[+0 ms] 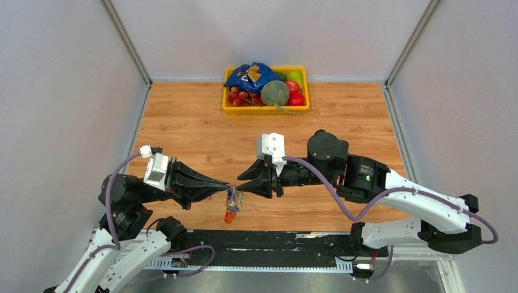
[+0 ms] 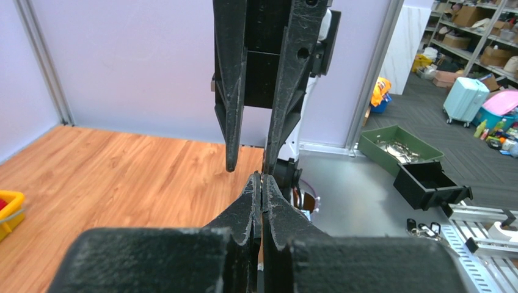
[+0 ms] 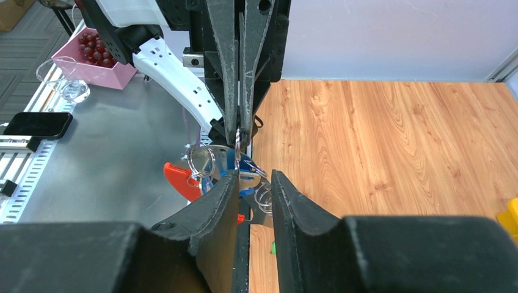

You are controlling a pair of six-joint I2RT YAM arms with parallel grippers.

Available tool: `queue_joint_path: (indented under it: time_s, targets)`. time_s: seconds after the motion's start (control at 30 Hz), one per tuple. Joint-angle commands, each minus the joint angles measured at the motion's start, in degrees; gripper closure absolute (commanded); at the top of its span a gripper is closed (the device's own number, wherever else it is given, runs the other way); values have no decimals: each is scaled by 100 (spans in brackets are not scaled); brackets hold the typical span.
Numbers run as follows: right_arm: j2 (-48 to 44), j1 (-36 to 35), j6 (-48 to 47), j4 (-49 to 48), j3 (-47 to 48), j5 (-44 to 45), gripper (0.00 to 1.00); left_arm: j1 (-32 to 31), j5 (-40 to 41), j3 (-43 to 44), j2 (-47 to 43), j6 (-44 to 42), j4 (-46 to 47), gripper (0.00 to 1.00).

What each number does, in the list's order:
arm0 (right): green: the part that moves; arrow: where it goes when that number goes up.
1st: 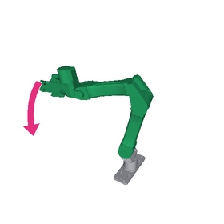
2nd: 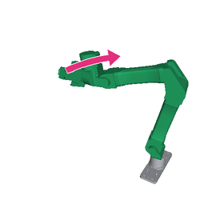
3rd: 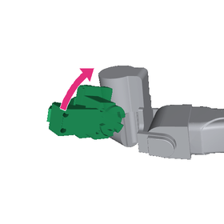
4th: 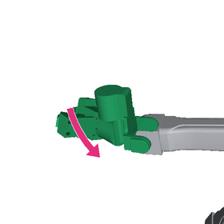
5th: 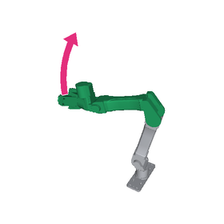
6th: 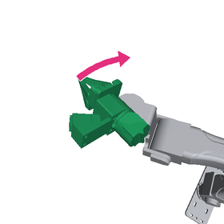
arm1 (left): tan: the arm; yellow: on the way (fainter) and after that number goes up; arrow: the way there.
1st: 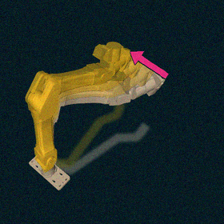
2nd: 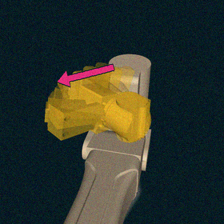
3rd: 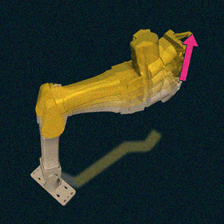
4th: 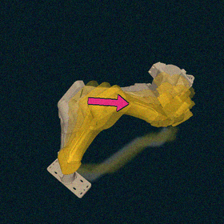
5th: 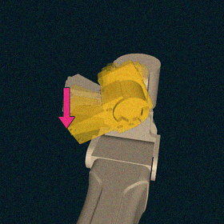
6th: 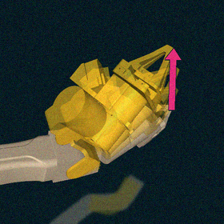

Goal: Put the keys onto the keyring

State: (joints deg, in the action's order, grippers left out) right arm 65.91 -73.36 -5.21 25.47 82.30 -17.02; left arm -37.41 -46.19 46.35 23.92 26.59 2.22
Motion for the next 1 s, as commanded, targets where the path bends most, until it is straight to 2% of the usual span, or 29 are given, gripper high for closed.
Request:
queue_joint_path:
  time_s: [0.0,0.4,0.97]
  targets:
    - [5,-11,121,-367,25,-90,72,-3,85,-12,-80,191,709,100]
    - [59,-11,275,-455,93,-340,78,-3,93,-100,-98,281,926,100]
    - [-1,-11,281,-481,68,-513,78,-3,221,-117,-139,189,842,100]
